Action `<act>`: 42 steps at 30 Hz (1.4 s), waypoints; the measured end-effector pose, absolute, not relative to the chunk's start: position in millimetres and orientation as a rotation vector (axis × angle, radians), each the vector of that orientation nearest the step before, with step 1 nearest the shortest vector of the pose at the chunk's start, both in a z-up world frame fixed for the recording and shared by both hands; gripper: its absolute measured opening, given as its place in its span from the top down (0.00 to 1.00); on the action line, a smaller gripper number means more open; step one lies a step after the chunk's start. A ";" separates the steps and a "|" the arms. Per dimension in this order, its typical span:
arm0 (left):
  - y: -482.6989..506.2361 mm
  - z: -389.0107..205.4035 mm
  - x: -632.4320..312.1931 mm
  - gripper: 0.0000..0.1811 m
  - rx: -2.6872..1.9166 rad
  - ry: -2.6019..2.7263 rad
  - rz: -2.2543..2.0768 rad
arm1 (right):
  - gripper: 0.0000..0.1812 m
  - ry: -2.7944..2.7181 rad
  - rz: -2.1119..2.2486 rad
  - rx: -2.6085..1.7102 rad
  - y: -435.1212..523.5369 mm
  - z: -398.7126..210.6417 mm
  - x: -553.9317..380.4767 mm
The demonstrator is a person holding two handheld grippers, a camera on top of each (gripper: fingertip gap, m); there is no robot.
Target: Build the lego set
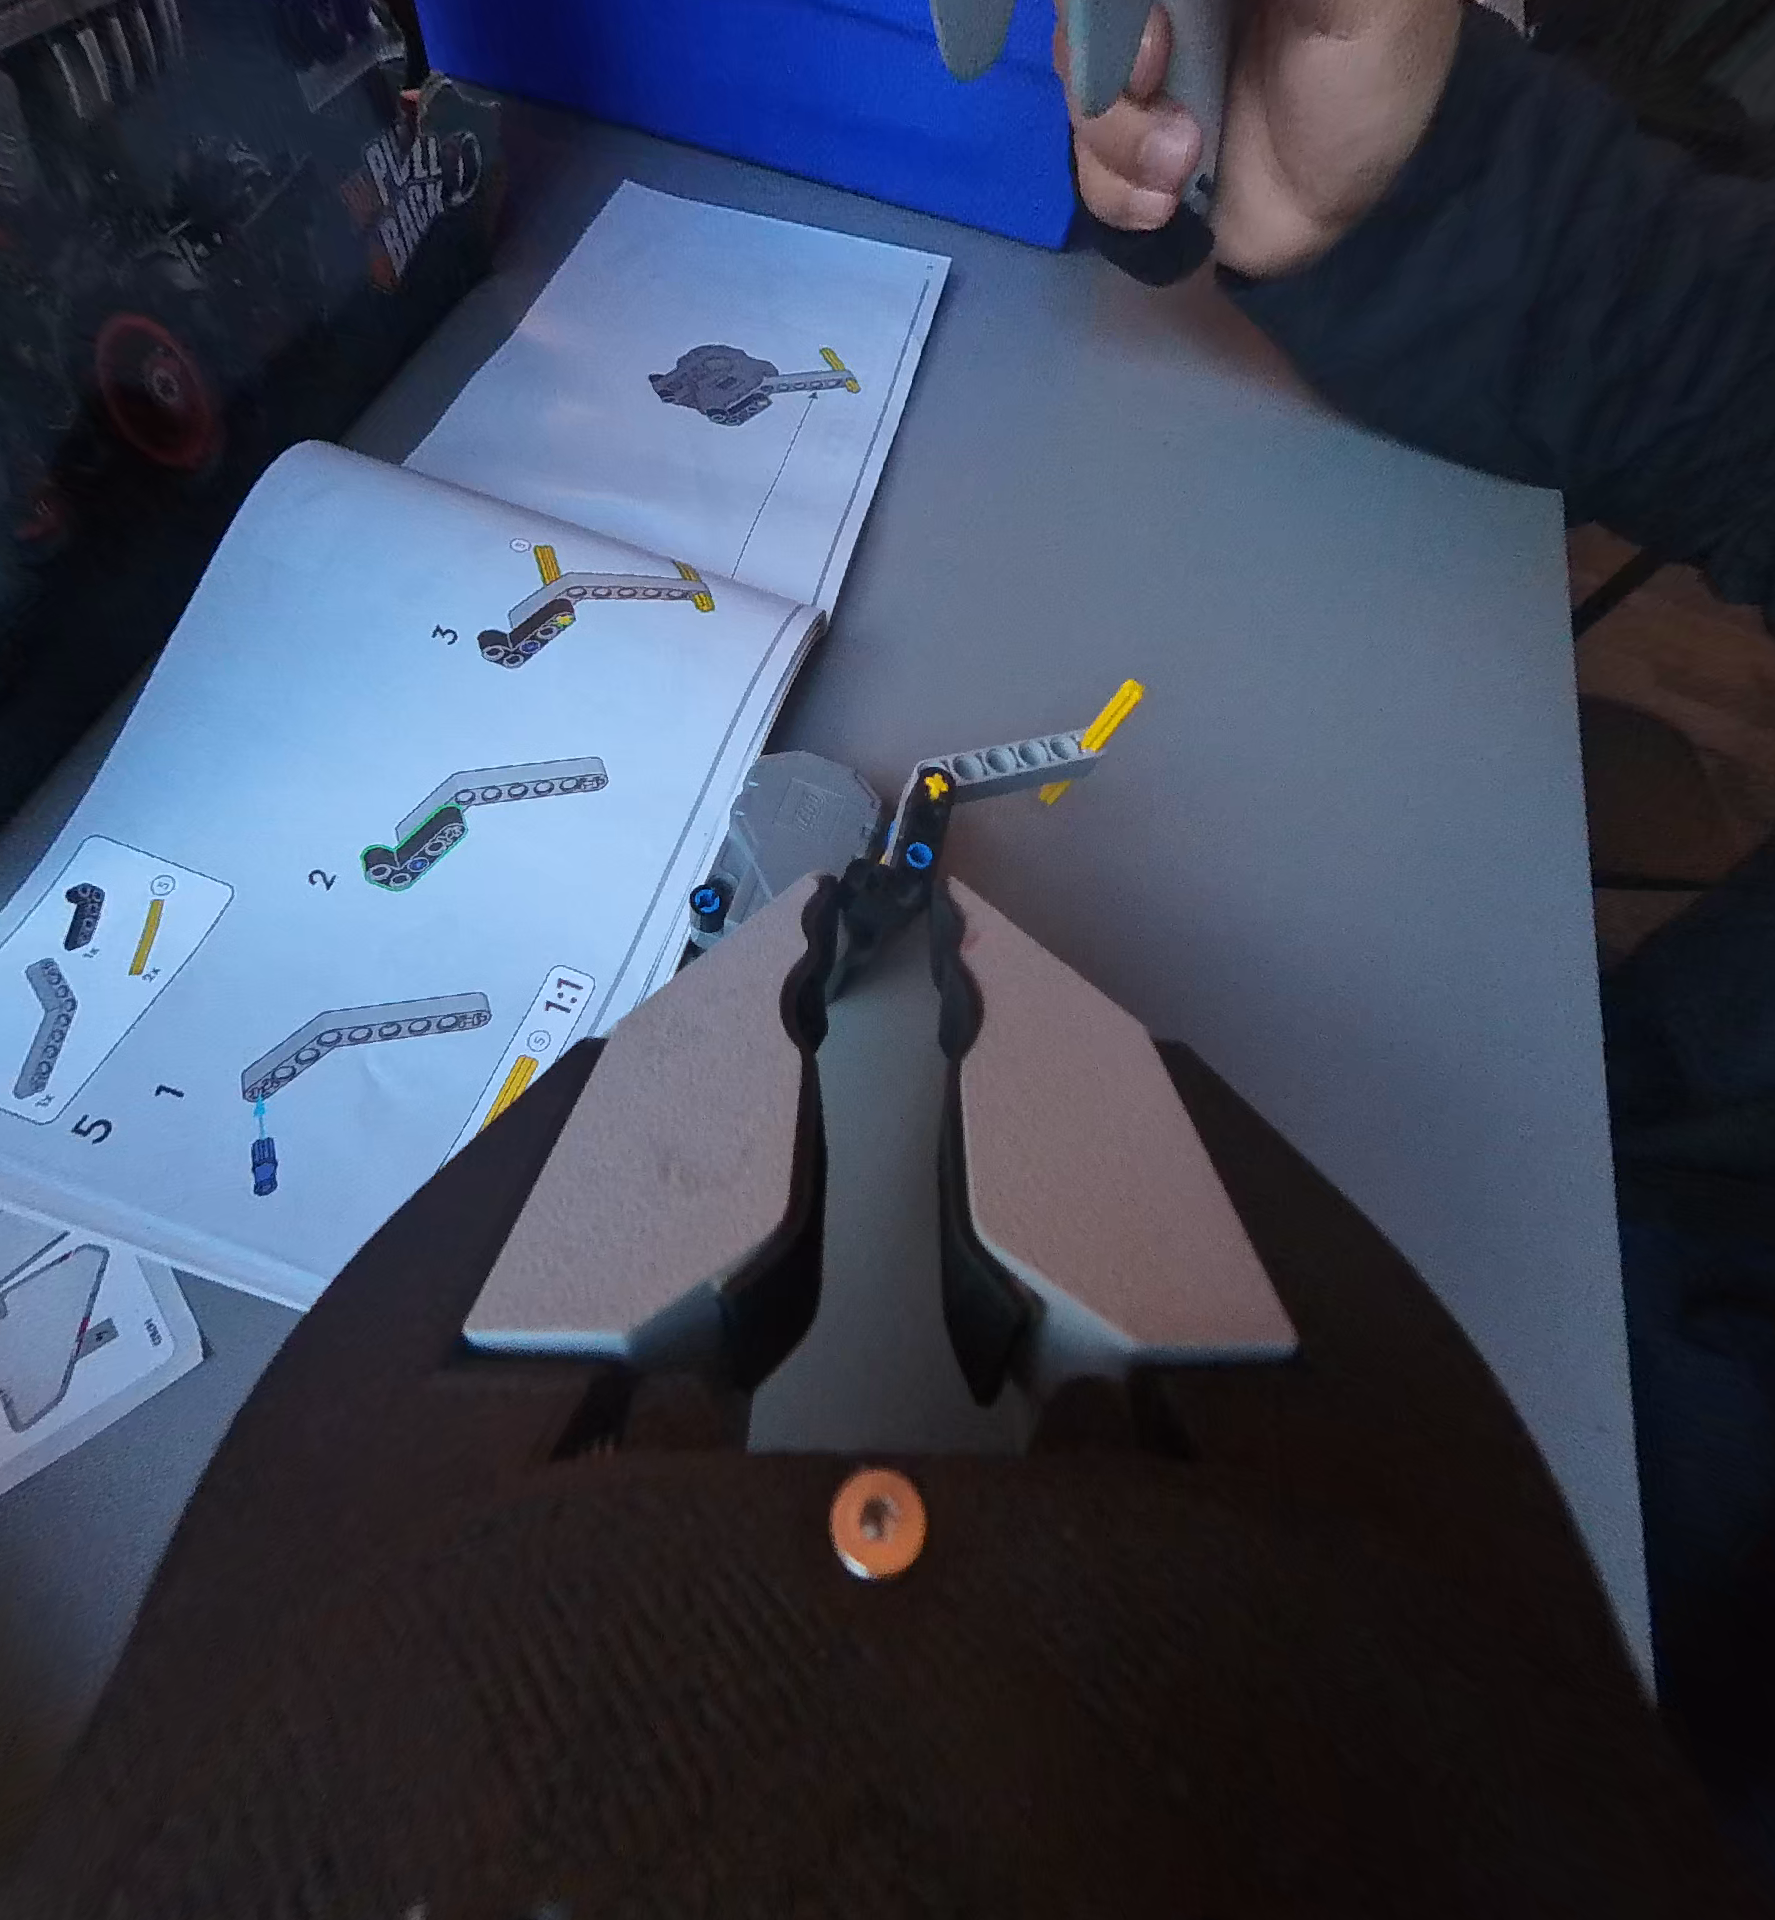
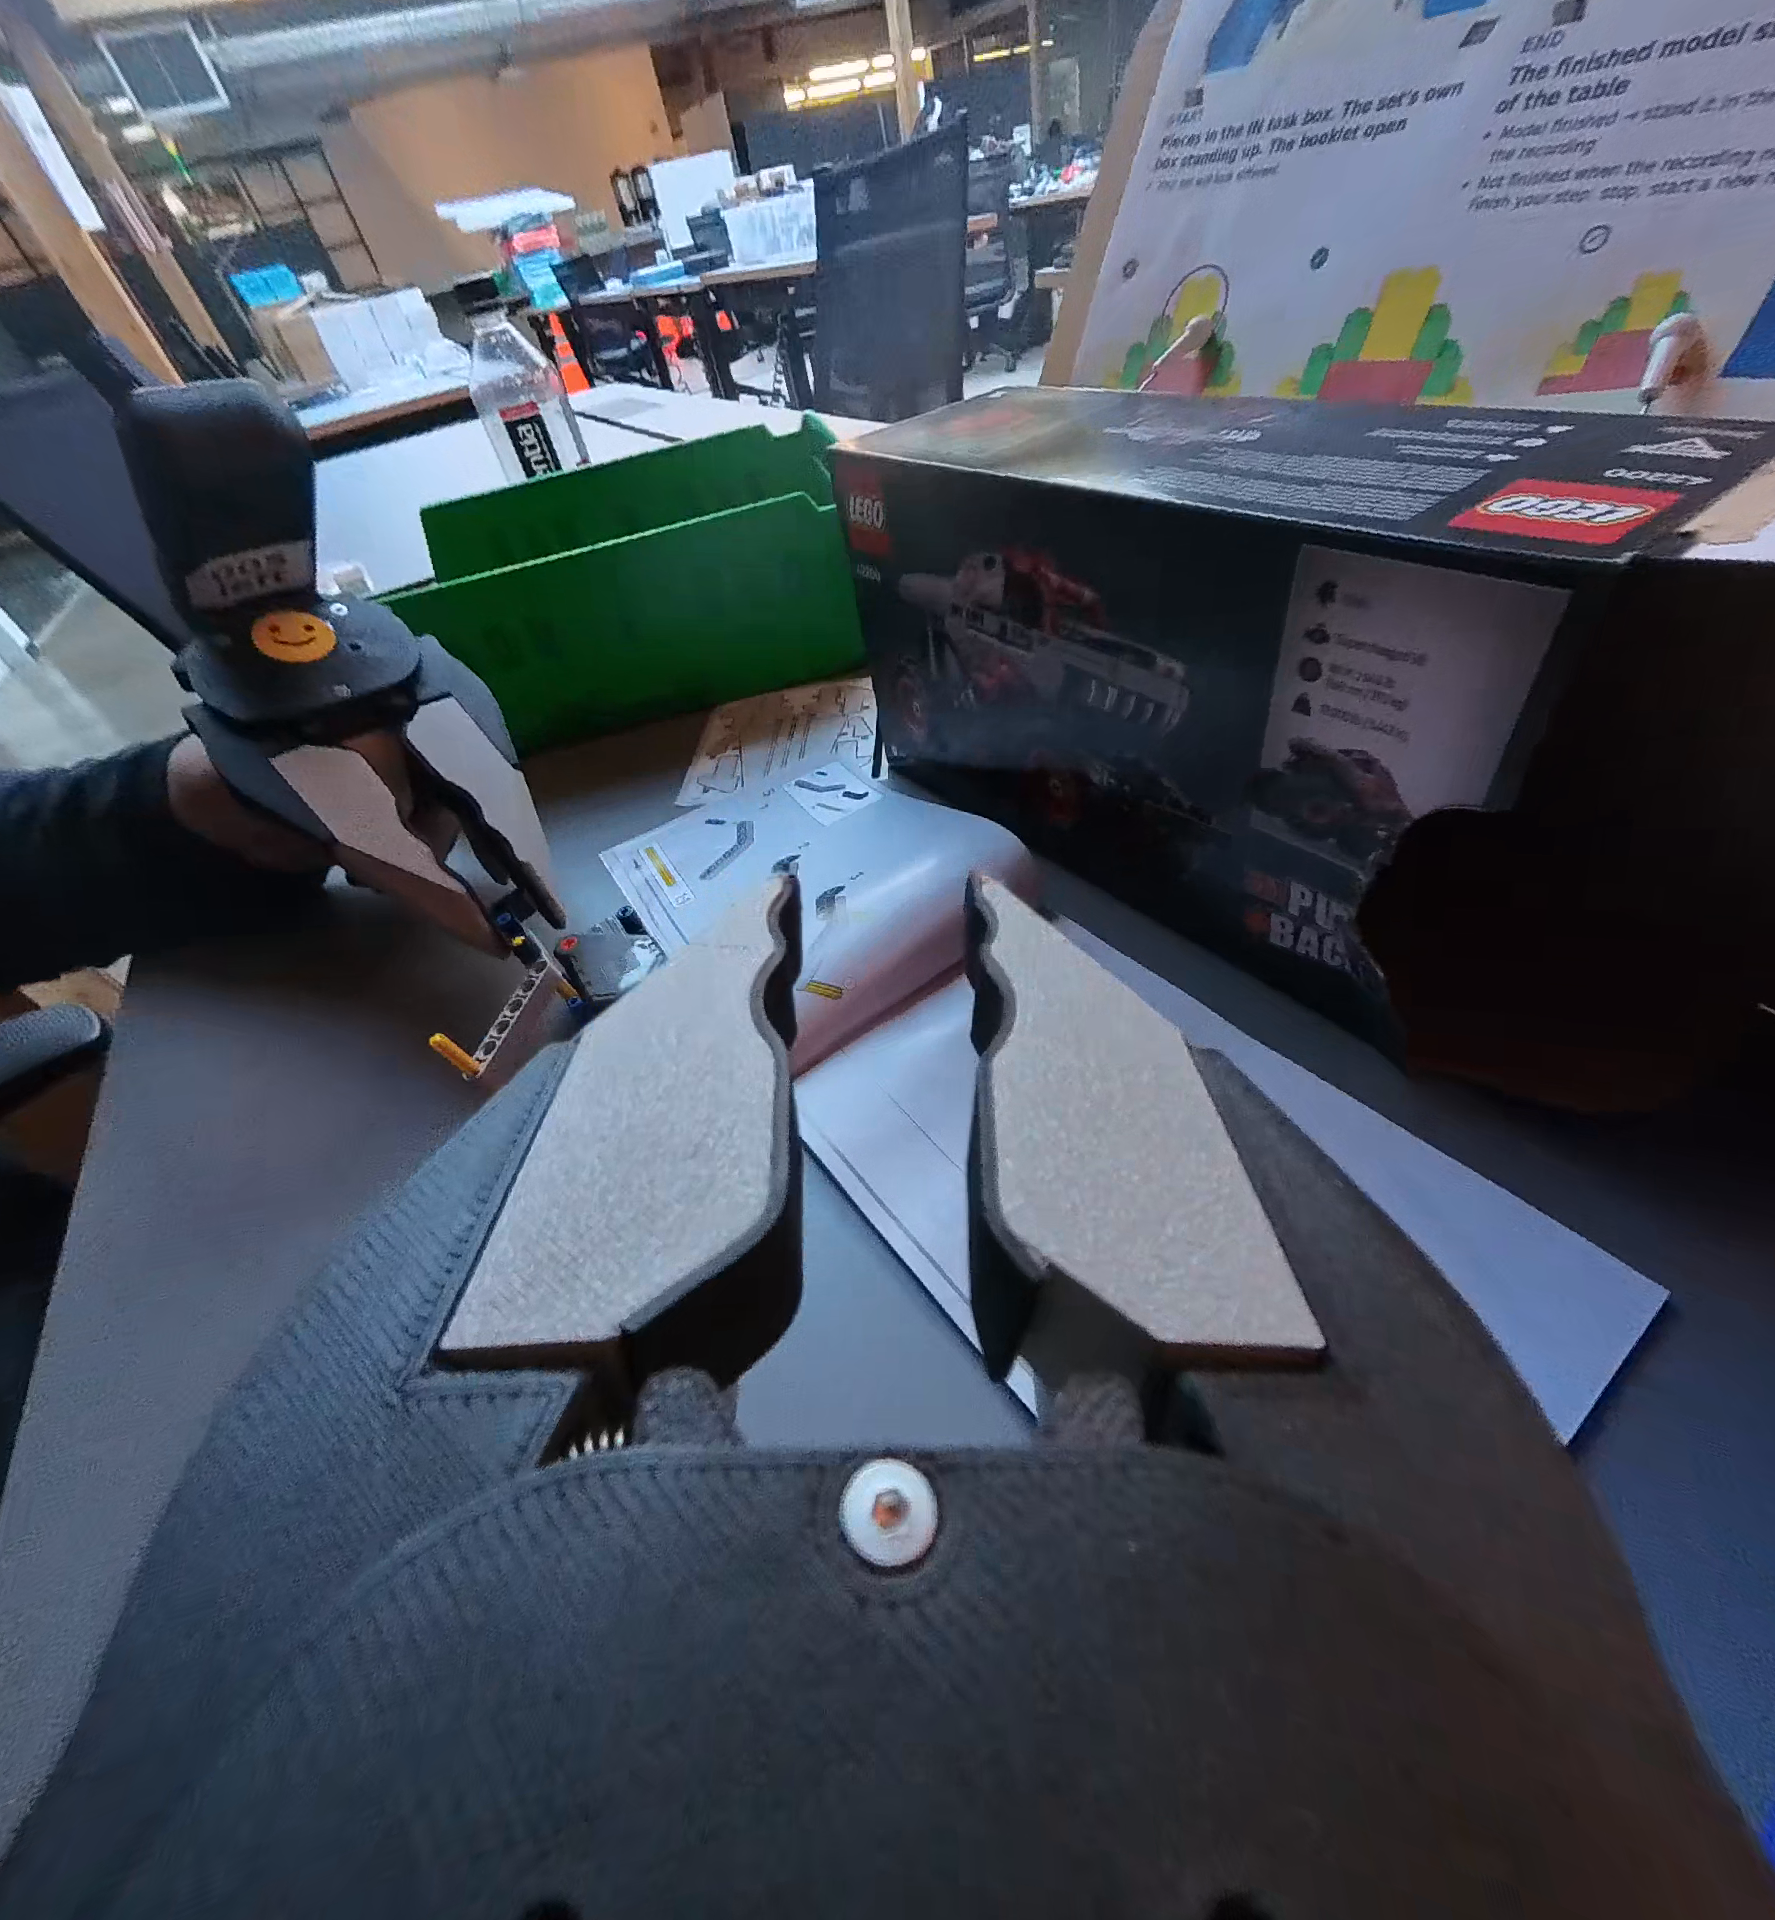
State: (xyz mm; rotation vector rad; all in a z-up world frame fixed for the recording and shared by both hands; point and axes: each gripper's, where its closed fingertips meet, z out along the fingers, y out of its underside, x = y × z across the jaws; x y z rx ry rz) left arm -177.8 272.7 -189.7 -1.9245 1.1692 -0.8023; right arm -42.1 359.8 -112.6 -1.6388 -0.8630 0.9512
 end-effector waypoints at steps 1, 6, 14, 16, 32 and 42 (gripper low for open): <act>272.7 -189.8 -177.7 0.92 -1.924 1.168 -0.806 | 0.85 -0.869 0.946 -1.640 359.4 -113.6 -43.2; 273.7 -189.9 -178.0 0.93 -1.926 1.163 -0.808 | 0.85 -0.861 0.952 -1.637 359.4 -112.2 -43.1; 274.7 -190.4 -177.8 0.93 -1.921 1.164 -0.804 | 0.85 -0.844 0.976 -1.644 359.9 -112.4 -42.7; 274.7 -190.7 -177.8 0.93 -1.920 1.167 -0.801 | 0.85 -0.854 0.973 -1.650 359.2 -114.3 -44.4; 270.1 -192.9 -178.9 0.93 -1.860 1.278 -0.769 | 0.84 -1.023 1.077 -1.723 335.8 -141.7 -72.2; 256.9 -196.7 -176.2 0.92 -1.675 1.510 -0.544 | 0.82 -1.440 1.044 -1.803 282.9 -198.4 -116.5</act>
